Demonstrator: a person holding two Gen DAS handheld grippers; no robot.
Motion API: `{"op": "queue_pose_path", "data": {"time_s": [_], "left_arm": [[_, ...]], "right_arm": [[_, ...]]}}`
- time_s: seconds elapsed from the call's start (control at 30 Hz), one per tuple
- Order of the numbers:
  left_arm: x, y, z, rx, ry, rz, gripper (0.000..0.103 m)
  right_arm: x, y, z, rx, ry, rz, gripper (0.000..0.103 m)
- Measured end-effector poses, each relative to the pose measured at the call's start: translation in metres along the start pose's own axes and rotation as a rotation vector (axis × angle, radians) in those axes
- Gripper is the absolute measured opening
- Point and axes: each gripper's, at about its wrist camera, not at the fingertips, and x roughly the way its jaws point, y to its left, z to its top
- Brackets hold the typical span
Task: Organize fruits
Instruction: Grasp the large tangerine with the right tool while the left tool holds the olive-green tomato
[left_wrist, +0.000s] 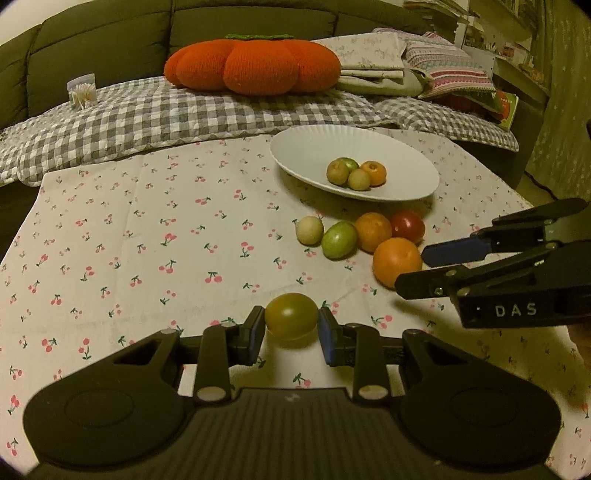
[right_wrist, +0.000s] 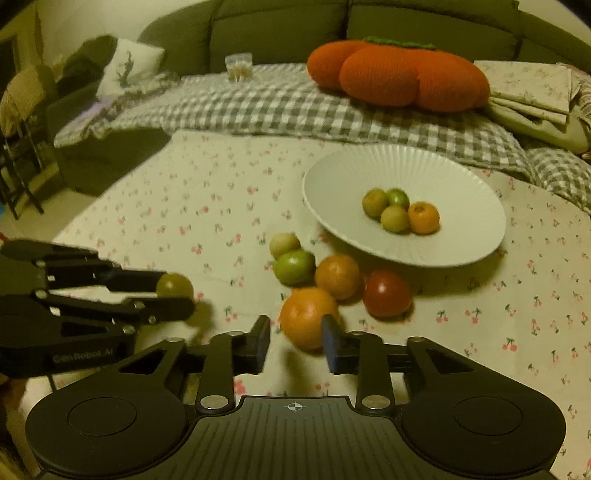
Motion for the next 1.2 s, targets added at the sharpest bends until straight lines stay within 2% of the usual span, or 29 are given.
{"op": "queue_pose_path", "data": {"time_s": [0.07, 0.23, 0.33, 0.57, 0.67, 0.93, 1.2], "left_arm": [[0.0, 0.0, -0.001, 0.003, 0.003, 0.001, 0.029], [0.0, -0.001, -0.001, 0.004, 0.004, 0.001, 0.029], [0.001, 0.0, -0.001, 0.005, 0.005, 0.0, 0.029], [0.003, -0.002, -0.001, 0.011, 0.007, -0.001, 0.029], [0.003, -0.003, -0.001, 0.01, 0.005, -0.001, 0.029], [0.004, -0.007, 0.009, 0.006, -0.009, -0.01, 0.029], [0.007, -0.017, 0.027, -0.005, -0.041, -0.019, 0.029]], "right_arm": [[0.002, 0.001, -0.001, -0.012, 0.003, -0.013, 0.04], [0.005, -0.001, 0.0, -0.004, -0.004, -0.025, 0.042], [0.01, -0.001, 0.001, -0.012, -0.002, -0.044, 0.048], [0.02, -0.008, 0.002, 0.002, -0.005, -0.082, 0.048], [0.02, -0.009, 0.002, 0.0, -0.009, -0.092, 0.04], [0.01, -0.012, 0.006, 0.02, -0.017, -0.061, 0.039], [-0.008, -0.02, 0.018, 0.048, -0.07, -0.063, 0.039]]}}
